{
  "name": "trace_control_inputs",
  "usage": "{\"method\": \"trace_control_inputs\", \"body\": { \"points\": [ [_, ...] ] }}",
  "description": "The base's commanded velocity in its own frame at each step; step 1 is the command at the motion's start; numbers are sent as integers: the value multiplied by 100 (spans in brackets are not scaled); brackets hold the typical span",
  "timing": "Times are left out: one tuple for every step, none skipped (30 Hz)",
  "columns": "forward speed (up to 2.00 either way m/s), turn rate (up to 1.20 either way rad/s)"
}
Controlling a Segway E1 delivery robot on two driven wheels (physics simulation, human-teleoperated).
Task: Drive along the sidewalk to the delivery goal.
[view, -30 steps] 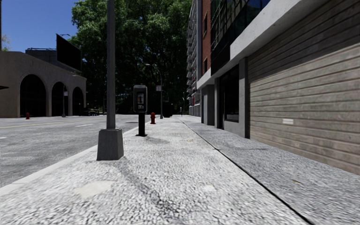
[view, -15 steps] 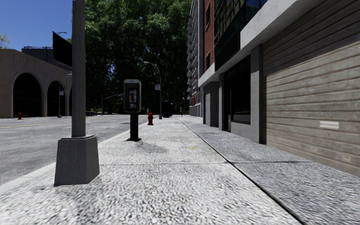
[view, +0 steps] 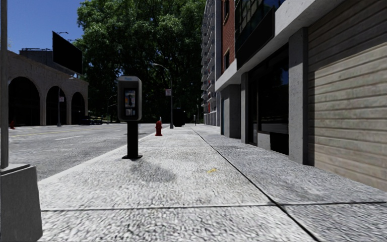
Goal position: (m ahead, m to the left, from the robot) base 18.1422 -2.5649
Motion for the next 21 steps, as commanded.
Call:
{"method": "trace_control_inputs", "body": {
  "points": [
    [200,0],
    [200,0],
    [200,0],
    [200,0],
    [200,0],
    [200,0],
    [200,0],
    [200,0],
    [200,0],
    [200,0],
    [200,0],
    [200,0],
    [200,0],
    [200,0],
    [200,0],
    [200,0],
    [200,0],
    [200,0],
    [200,0],
    [200,0],
    [200,0]
  ]
}}
